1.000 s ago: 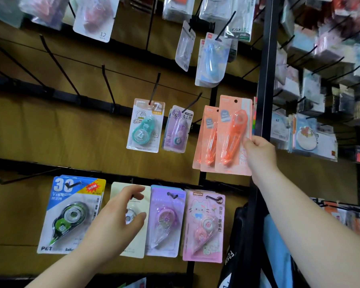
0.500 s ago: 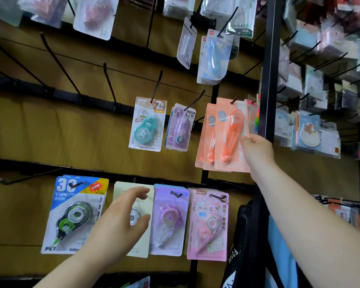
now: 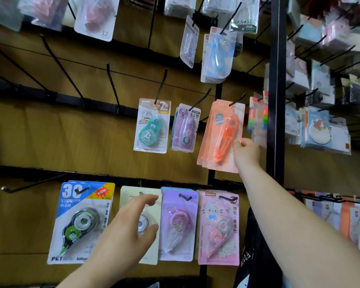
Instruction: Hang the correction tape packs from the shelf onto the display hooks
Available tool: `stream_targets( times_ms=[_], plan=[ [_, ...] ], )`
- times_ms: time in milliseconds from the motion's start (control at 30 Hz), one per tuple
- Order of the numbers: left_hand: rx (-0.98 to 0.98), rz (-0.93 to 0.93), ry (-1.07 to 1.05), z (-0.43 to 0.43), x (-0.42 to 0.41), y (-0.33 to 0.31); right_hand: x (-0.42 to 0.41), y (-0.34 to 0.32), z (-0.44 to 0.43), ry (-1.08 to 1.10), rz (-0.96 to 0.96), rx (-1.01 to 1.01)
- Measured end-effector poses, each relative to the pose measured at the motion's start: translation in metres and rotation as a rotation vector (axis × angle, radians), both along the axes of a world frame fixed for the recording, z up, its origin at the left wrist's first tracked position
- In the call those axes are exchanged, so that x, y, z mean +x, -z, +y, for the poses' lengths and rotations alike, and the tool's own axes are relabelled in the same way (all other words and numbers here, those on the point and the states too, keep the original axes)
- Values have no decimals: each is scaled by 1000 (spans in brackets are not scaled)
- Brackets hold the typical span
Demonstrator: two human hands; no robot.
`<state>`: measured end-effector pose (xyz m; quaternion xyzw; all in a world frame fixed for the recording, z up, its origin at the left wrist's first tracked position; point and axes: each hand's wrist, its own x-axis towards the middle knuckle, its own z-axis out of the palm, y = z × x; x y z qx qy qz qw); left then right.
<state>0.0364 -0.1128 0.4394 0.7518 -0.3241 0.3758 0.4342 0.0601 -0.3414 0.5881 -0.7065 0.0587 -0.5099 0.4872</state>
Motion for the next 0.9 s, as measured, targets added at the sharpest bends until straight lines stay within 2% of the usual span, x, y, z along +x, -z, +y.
stream_targets(
  times_ms=[300,367,467,533,600,767,900],
  plan=[
    [-39,56,38,0,-6,-3,-24,17,14,20,73,-46],
    [-59,50,56,0,-12,0,-35,29,22,14,37,-53],
    [-37,61,77,10,-21,20,-50,50,31,119,-33,-161],
    [-28,96,64,18,-30,43,-61,69,39,60,-106,-170],
    [-103,171,37,25,-43,71,-74,94,54,-97,-120,-119],
    [-145,345,-54,52,-63,142,-94,191,100,-455,159,-125],
    [-28,631,-101,85,-83,201,-90,279,130,-605,453,-141]
  ],
)
